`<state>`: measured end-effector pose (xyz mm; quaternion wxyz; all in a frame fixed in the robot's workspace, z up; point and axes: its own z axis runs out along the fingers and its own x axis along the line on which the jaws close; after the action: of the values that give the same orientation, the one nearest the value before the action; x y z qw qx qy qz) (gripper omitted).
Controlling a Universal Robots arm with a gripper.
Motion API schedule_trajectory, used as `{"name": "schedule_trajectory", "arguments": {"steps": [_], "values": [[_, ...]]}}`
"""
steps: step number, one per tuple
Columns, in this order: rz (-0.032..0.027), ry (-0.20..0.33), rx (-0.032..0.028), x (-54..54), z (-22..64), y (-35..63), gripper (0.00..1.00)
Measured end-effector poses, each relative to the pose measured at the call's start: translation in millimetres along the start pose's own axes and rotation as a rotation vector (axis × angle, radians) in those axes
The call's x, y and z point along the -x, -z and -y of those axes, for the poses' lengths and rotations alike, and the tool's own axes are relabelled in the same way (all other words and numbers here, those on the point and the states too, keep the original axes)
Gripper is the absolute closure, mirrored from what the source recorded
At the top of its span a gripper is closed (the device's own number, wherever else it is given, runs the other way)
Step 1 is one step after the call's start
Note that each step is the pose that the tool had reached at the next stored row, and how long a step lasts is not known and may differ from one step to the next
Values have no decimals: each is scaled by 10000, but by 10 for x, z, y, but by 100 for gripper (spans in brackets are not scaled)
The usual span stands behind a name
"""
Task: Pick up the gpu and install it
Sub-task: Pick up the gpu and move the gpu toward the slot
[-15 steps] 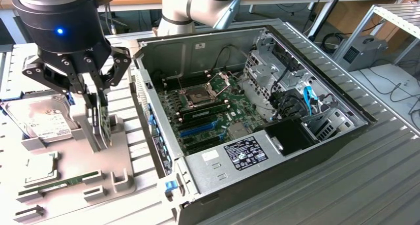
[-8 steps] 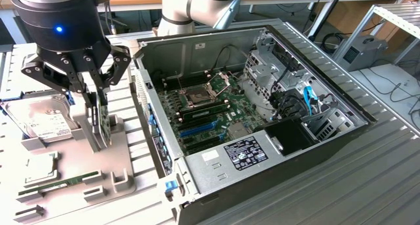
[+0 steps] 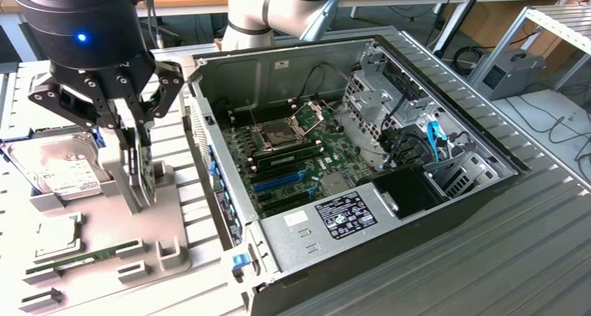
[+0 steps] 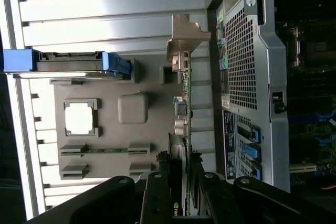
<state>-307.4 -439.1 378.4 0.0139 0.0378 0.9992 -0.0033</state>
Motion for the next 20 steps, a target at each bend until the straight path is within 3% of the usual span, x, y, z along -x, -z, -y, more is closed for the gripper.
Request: {"name": "schedule_trajectory", "arguments": {"steps": [20], "values": [[0, 0, 0, 2, 0, 64, 74]]}}
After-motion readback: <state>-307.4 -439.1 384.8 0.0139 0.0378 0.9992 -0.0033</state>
